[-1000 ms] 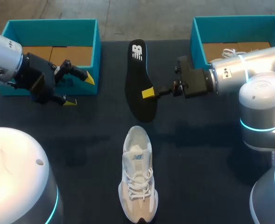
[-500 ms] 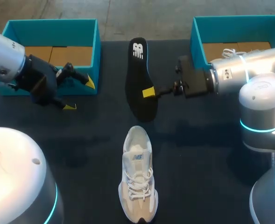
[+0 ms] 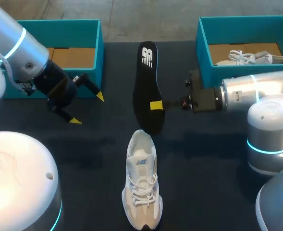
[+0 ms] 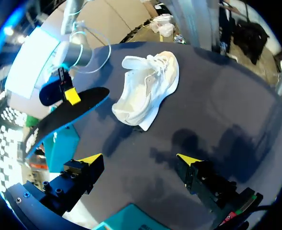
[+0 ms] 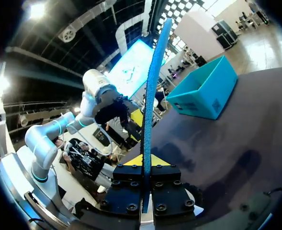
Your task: Take the shoe out of the shoebox, open the shoe tongue, remove and reinsert the insole, then place the shoe into the shoebox
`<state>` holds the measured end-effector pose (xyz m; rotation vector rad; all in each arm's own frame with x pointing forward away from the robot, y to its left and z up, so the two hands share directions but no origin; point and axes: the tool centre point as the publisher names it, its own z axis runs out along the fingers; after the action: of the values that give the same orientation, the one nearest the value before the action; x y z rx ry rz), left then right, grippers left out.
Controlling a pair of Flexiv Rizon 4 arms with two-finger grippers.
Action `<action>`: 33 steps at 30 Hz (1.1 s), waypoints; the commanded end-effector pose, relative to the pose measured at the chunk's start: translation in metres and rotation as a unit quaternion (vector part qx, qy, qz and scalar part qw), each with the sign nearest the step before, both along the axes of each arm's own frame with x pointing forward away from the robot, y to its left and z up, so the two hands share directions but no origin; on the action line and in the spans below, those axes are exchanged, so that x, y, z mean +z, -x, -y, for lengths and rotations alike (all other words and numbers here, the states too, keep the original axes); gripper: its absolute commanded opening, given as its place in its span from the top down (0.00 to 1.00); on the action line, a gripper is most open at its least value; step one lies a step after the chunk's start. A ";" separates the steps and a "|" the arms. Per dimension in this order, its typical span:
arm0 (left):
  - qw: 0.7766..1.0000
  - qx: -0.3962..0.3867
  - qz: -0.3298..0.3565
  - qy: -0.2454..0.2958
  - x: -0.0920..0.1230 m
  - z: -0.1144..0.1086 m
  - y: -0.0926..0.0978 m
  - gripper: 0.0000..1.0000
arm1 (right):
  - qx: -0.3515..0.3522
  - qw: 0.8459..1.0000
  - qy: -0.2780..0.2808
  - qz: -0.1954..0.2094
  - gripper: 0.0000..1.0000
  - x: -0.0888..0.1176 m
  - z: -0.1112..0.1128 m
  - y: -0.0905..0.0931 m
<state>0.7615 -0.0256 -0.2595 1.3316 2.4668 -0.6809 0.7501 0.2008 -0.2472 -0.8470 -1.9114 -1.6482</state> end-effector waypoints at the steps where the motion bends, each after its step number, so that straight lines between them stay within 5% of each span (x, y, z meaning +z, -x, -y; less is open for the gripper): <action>1: 0.998 0.017 -0.038 -0.040 -0.006 0.008 0.000 0.00 | -0.011 1.000 -0.004 0.008 1.00 -0.006 -0.006 0.003; 4: 0.995 0.025 -0.030 -0.087 -0.010 0.010 0.005 0.00 | -0.029 0.999 -0.009 0.012 1.00 -0.010 -0.008 0.005; 19: 0.995 0.025 -0.030 -0.087 -0.010 0.010 0.005 0.00 | -0.029 0.999 -0.007 0.017 1.00 -0.013 -0.012 0.005; 33: 0.973 0.156 -0.116 -0.124 -0.045 0.003 0.033 0.00 | -0.027 0.997 -0.032 0.062 1.00 -0.028 -0.030 0.015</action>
<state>0.7297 -0.0262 -0.2997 0.9538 2.9349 -0.4905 0.7339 0.2245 -0.2719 -0.7971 -1.9236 -1.8157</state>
